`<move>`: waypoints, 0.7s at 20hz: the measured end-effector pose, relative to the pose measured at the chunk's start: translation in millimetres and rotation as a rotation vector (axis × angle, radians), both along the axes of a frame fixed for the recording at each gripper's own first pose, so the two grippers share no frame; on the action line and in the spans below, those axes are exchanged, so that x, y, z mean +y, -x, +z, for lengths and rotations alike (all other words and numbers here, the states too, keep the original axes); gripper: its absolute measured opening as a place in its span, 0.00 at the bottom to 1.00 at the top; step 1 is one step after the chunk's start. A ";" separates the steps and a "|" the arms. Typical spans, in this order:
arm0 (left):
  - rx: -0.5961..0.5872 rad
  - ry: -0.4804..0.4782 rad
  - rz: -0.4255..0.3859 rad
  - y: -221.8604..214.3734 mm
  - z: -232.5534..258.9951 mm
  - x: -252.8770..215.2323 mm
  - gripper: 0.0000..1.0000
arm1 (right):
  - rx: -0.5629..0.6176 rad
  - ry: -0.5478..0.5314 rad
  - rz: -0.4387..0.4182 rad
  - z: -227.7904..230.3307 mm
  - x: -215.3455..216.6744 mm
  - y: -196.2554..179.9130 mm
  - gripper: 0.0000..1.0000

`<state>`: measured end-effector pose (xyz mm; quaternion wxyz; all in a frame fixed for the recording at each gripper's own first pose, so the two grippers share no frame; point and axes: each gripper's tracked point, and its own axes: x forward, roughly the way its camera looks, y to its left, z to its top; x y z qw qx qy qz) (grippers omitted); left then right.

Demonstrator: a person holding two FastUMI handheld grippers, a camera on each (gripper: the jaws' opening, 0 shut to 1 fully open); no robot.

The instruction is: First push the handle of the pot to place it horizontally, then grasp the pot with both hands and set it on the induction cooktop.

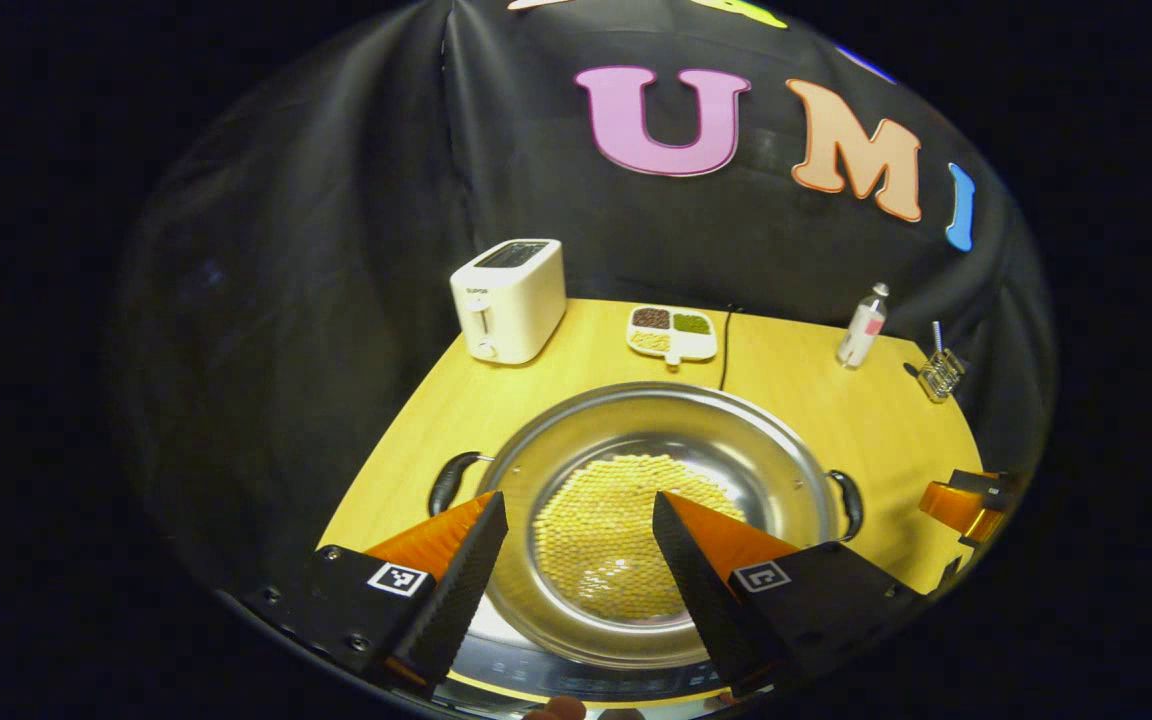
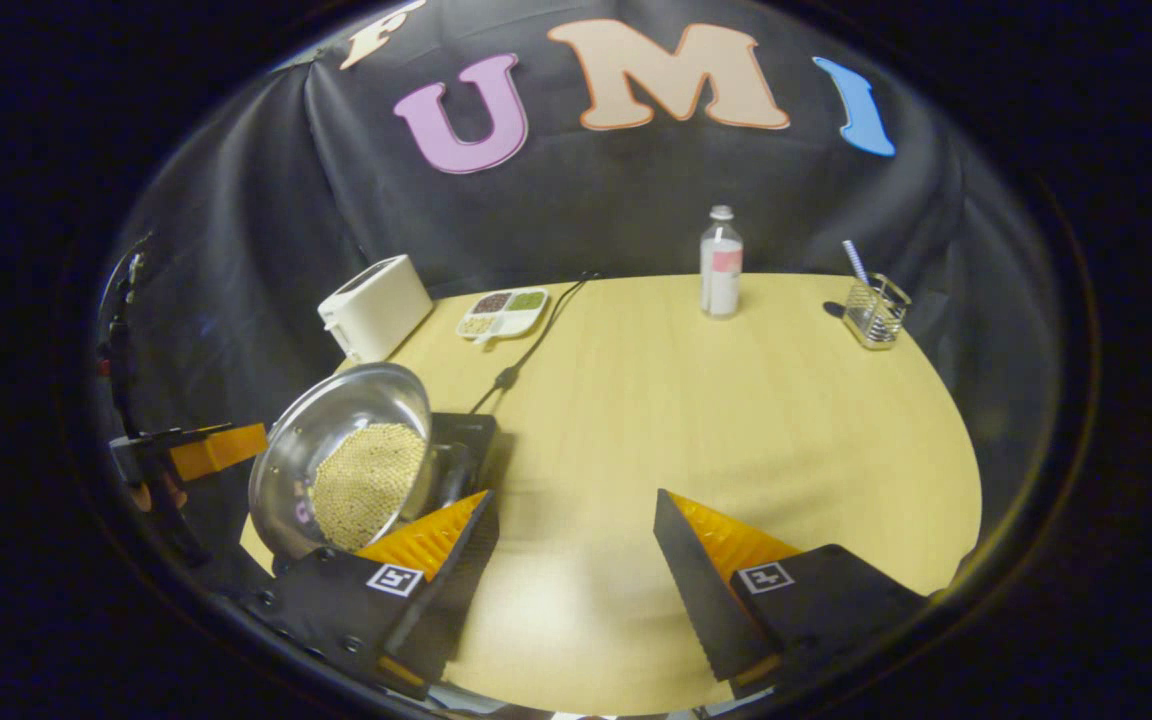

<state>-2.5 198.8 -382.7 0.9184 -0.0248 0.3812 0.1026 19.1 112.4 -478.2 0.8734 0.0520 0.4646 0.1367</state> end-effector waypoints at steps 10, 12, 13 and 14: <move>-0.255 -0.033 -0.062 -36.9 108.0 -136.7 0.95 | -0.211 0.043 -0.129 81.2 -155.5 -37.1 0.95; -0.340 -0.062 -0.074 -47.3 143.2 -154.6 0.95 | -0.290 0.039 -0.140 112.7 -176.6 -52.2 0.94; -0.388 -0.077 -0.078 -51.1 160.1 -158.1 0.95 | -0.338 0.039 -0.144 129.9 -185.6 -61.1 0.94; -0.437 -0.088 -0.081 -55.6 179.2 -164.3 0.95 | -0.392 0.043 -0.146 148.5 -193.6 -70.9 0.94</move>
